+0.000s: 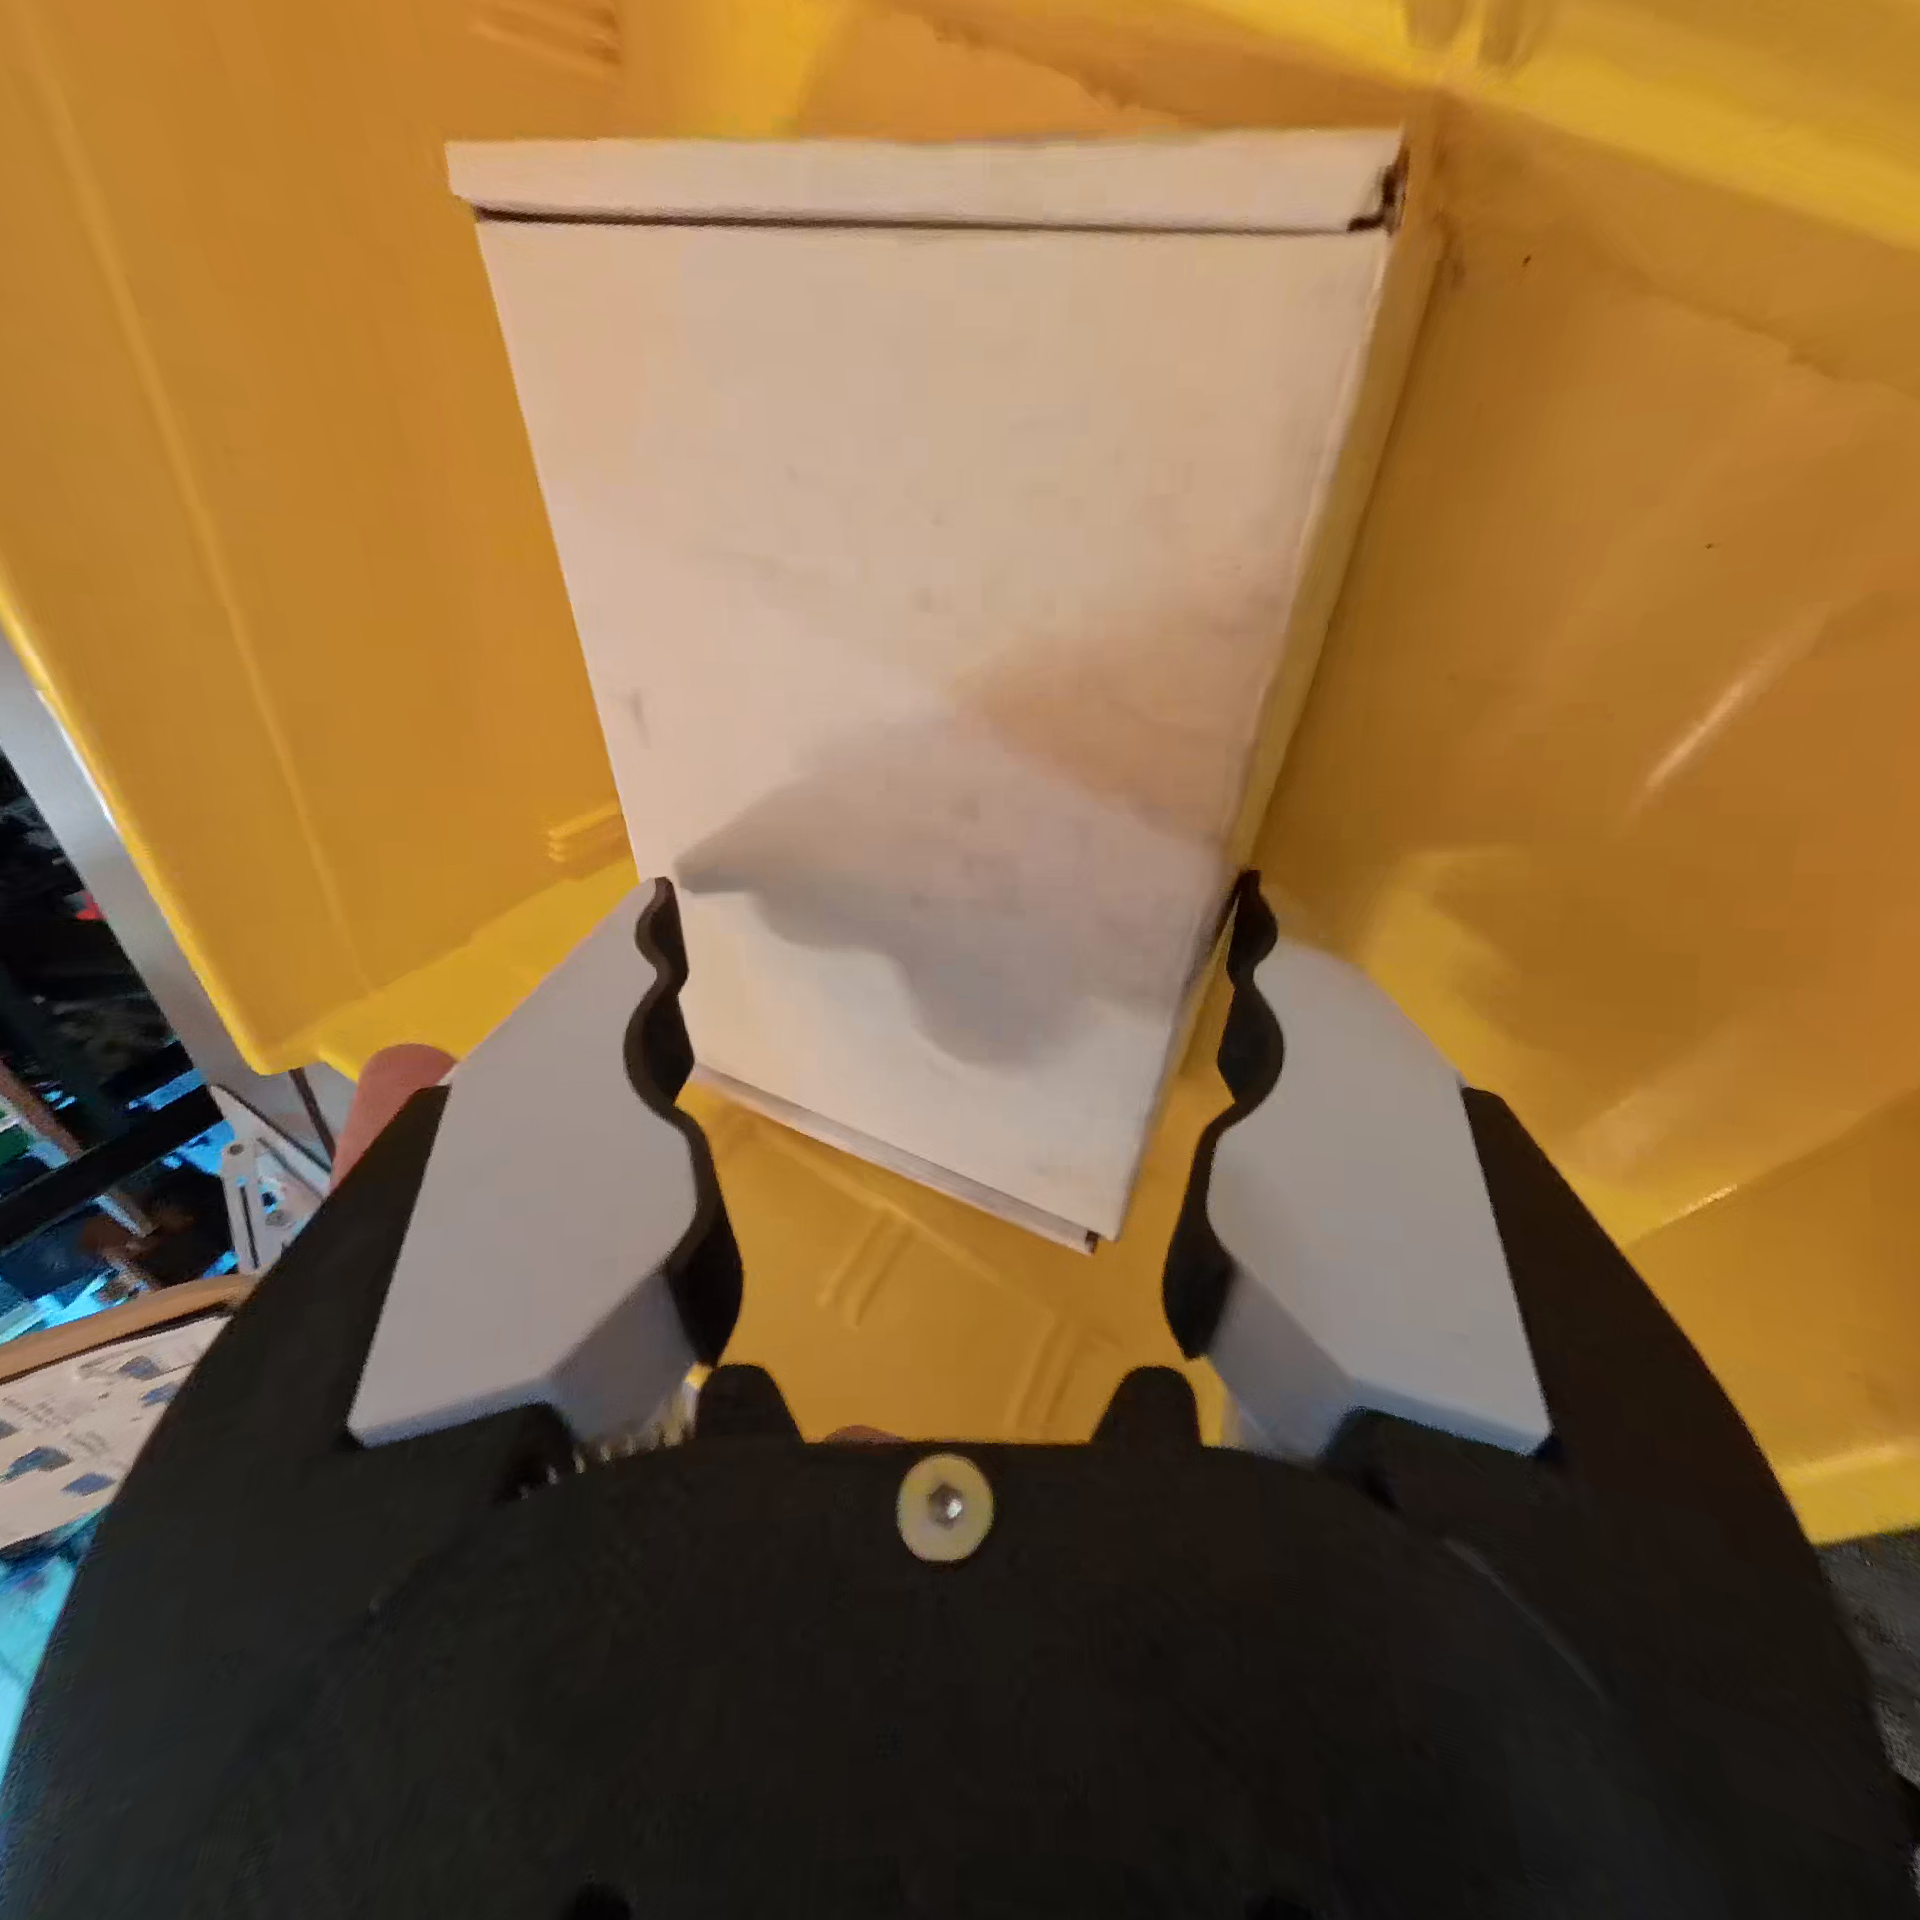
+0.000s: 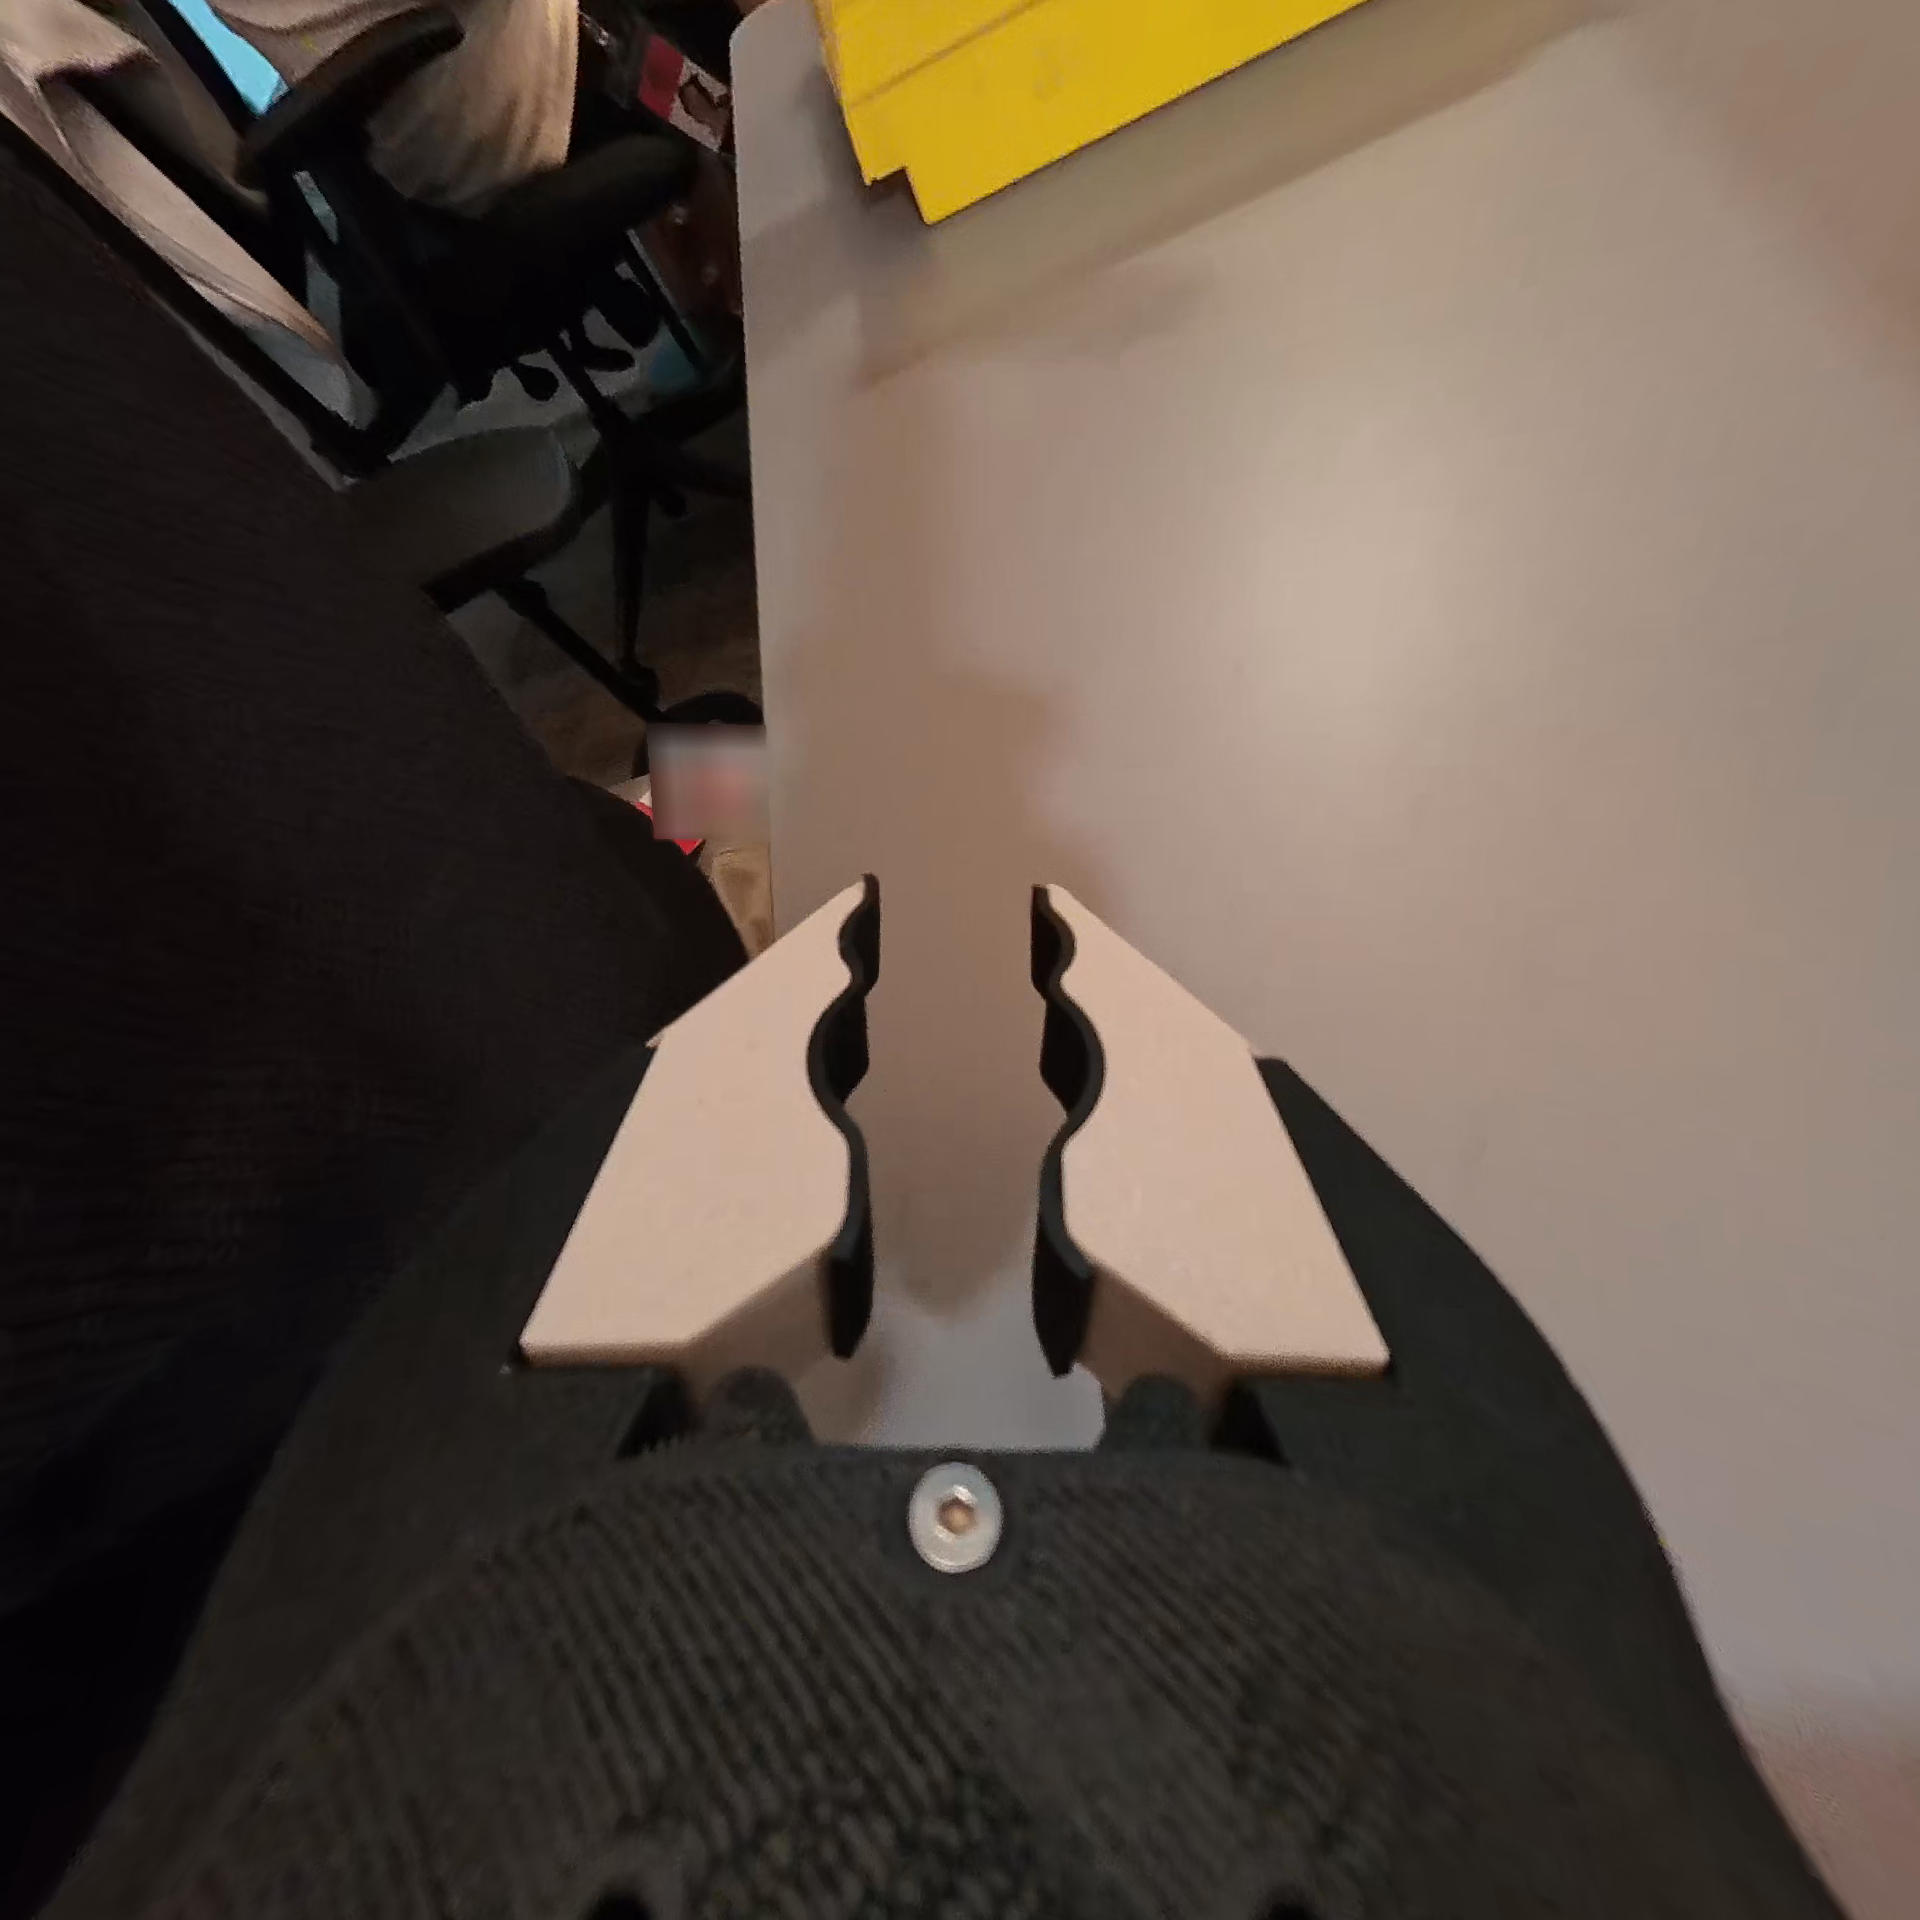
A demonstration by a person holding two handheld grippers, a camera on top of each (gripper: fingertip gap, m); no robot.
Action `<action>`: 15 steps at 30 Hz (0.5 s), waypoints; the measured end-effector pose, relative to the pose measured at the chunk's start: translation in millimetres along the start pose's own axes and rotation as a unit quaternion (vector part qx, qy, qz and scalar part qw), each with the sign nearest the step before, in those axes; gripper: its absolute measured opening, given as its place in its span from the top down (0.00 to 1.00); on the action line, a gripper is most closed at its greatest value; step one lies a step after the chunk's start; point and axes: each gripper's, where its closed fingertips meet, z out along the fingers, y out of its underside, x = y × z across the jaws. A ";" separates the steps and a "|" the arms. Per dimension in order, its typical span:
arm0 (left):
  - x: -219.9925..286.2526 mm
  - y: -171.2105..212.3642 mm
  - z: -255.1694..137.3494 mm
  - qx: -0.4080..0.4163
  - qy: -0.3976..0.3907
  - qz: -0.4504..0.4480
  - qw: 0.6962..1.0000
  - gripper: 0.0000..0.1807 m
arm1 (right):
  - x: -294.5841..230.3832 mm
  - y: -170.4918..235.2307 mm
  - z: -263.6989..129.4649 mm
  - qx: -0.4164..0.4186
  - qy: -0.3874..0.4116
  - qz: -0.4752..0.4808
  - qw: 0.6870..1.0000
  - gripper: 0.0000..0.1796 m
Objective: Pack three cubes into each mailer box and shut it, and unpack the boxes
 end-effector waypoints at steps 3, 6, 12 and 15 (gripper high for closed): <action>-5.5 3.4 2.3 -0.014 0.001 -0.007 1.000 0.37 | 2.7 6.9 -8.9 0.012 0.006 0.026 1.000 0.85; -11.5 1.7 -3.1 -0.012 0.050 -0.044 0.998 0.32 | 5.7 7.8 -11.0 0.024 0.007 0.045 0.999 0.85; -9.0 6.1 12.3 -0.047 0.139 -0.041 0.988 0.21 | 5.0 -2.6 1.8 0.050 -0.008 0.066 0.997 0.85; 3.3 7.6 23.1 -0.057 0.182 -0.025 0.981 0.19 | 7.3 -3.8 8.1 0.047 -0.012 0.075 0.996 0.85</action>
